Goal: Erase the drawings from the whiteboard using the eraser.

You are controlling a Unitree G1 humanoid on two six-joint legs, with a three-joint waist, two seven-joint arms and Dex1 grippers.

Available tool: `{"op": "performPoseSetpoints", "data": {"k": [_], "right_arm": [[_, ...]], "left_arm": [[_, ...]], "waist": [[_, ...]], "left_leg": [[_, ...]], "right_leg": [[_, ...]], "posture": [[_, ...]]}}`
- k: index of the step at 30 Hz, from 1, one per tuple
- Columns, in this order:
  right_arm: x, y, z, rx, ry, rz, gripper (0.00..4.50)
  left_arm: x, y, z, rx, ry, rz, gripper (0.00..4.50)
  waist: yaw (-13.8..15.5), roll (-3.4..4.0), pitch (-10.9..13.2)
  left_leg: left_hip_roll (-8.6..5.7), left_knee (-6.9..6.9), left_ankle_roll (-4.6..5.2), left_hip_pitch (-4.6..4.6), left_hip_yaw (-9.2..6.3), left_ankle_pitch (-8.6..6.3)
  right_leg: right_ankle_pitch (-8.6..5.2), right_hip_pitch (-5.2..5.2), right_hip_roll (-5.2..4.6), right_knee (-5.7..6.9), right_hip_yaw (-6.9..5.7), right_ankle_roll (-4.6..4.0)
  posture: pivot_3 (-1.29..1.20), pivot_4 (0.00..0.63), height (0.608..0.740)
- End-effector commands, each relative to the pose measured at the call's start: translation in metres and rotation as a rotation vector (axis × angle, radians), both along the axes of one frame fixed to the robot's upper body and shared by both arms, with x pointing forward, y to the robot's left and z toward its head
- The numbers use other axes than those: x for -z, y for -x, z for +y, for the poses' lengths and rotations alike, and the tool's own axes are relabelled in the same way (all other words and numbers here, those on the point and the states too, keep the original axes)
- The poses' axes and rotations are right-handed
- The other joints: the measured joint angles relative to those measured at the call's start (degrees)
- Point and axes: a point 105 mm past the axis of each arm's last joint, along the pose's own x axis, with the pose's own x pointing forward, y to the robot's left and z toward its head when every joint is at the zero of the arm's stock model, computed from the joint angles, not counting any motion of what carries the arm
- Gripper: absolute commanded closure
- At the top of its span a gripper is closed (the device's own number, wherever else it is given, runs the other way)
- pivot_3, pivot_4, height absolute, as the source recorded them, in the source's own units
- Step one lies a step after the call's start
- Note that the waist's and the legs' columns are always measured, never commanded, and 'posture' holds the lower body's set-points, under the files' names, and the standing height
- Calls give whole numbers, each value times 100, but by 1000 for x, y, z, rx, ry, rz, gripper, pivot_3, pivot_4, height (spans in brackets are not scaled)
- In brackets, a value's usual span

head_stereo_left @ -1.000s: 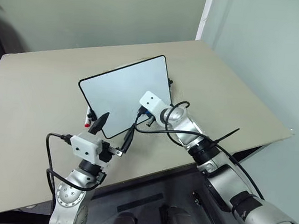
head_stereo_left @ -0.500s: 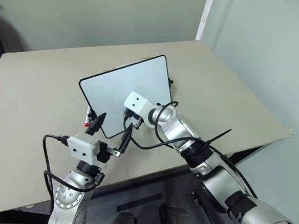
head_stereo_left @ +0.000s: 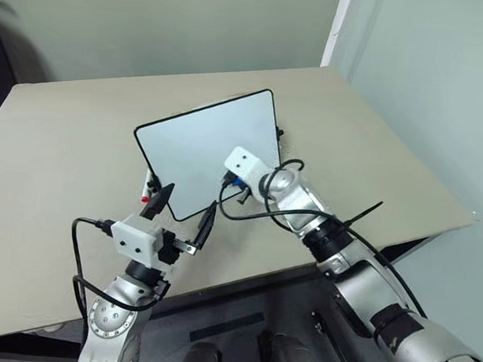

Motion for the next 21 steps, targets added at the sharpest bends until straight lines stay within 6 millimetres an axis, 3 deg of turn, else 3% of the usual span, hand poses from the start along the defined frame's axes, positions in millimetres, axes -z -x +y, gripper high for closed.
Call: {"op": "performPoseSetpoints", "data": {"k": [1,10,21], "right_arm": [[-18,-8,-8,42,-22,-52,4017],[-13,-7,-18,60,-16,-48,4017],[-23,10,28,-96,-56,-87,4017]], "left_arm": [[-9,1,-2,15,3,-34,0],[-7,-2,-3,20,2,-35,0],[-7,-4,-6,21,4,-39,0]], "waist": [[0,-4,-2],[3,-7,-8],[-23,-6,-7]], "left_leg": [[0,1,2,0,0,1],[0,0,63,12,1,38],[0,-8,58,16,2,32]], "right_leg": [[0,0,0,0,0,0],[12,9,0,1,-1,2],[12,4,2,-3,-1,2]], "posture": [[0,150,739],[0,150,739],[0,150,739]]}}
